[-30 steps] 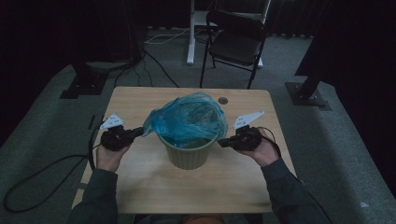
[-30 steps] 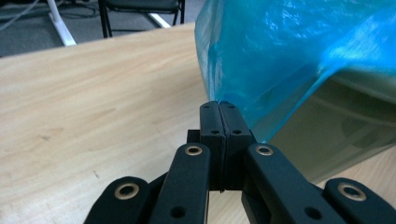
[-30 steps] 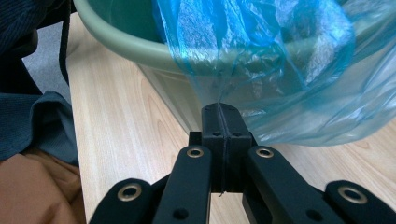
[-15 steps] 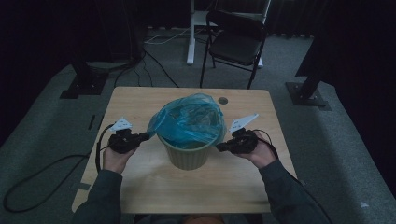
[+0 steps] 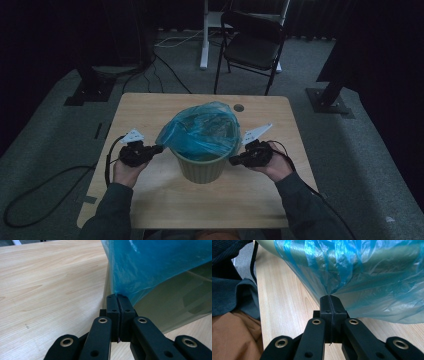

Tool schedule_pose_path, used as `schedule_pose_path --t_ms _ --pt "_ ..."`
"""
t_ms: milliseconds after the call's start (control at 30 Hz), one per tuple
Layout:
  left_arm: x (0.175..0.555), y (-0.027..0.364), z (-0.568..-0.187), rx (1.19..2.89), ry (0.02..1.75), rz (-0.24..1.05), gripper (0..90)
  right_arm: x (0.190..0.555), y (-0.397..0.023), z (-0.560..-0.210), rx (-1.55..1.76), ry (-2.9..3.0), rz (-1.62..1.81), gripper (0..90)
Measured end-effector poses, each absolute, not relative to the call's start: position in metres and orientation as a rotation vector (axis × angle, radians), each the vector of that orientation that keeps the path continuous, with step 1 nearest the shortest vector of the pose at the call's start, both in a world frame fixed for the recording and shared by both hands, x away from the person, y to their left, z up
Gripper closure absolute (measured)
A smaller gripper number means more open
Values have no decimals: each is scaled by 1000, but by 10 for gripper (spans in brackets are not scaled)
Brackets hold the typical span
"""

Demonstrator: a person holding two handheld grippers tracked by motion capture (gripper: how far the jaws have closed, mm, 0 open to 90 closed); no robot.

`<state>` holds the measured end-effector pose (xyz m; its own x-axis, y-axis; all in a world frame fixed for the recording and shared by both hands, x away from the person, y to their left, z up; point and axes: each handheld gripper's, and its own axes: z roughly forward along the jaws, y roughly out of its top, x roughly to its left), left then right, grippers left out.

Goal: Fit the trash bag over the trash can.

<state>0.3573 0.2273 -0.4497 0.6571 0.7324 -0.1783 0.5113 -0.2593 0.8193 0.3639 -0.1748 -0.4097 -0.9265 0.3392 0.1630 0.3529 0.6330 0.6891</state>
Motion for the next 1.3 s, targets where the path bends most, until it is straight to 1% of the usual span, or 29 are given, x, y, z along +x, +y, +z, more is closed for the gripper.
schedule_pose_path --t_ms 267,567,667,1100,1300 --pt "354 221 -450 1932 947 297 879 371 -175 -418 -654 -2860 -1139 900" --pt "346 227 -447 1897 924 298 871 374 -174 -428 -689 -2901 -1057 900" --pt "346 227 -451 1933 936 303 896 373 -174 -427 -675 -2888 -1079 900" --pt "355 219 -460 1994 977 309 899 366 -174 -414 -614 -2837 -1206 900" --pt "350 223 -454 1965 959 313 859 371 -175 -428 -688 -2886 -1083 900"
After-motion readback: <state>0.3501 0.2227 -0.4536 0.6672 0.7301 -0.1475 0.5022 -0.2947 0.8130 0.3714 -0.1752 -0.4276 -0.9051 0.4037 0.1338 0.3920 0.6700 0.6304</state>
